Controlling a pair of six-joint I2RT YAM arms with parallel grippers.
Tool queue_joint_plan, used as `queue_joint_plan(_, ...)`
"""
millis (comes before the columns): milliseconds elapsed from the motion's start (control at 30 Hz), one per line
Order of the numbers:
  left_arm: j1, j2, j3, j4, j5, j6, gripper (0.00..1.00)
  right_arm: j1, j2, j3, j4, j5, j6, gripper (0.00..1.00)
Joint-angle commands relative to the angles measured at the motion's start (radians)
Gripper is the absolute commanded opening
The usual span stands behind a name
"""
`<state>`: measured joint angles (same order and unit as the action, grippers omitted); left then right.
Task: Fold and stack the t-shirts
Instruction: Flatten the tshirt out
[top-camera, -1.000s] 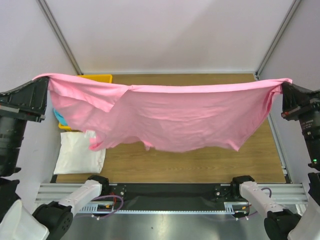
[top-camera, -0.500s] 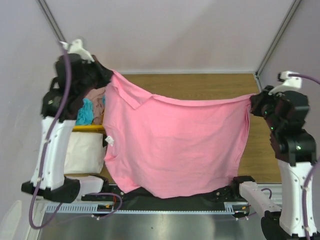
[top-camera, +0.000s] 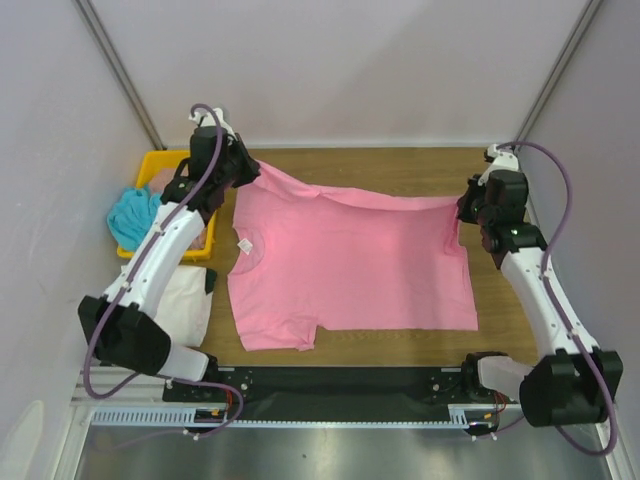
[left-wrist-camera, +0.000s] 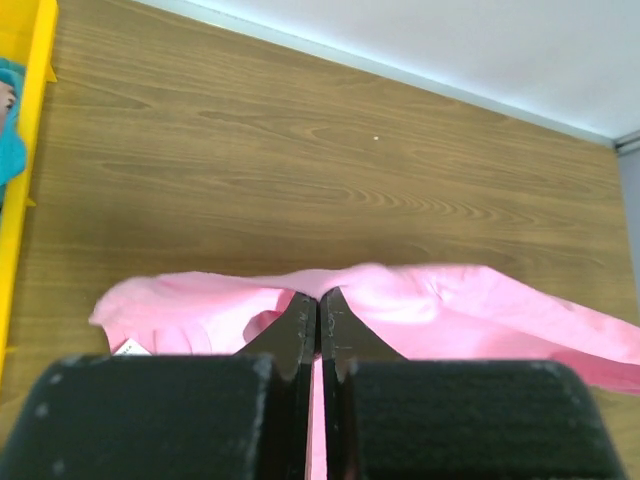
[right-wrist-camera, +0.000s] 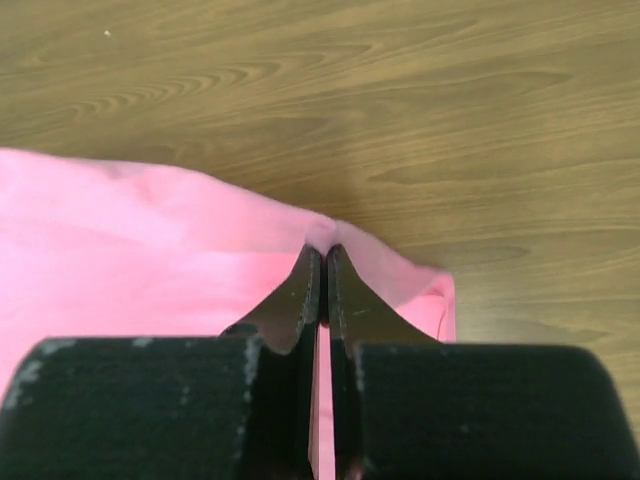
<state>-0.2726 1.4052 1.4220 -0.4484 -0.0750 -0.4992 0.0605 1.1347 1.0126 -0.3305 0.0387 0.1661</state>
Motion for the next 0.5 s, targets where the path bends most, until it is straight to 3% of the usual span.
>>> queue_joint_plan(0, -0.004, 0.078, -0.014, 0.190, -0.034, -0.001, 0.00, -0.010, 0.078, 0.004, 0.255, -0.005, 0.013, 0.00)
queue_joint_plan(467, -0.002, 0.368, 0.161, 0.280, -0.028, 0.083, 0.00, -0.048, 0.392, 0.113, 0.458, -0.030, 0.006, 0.00)
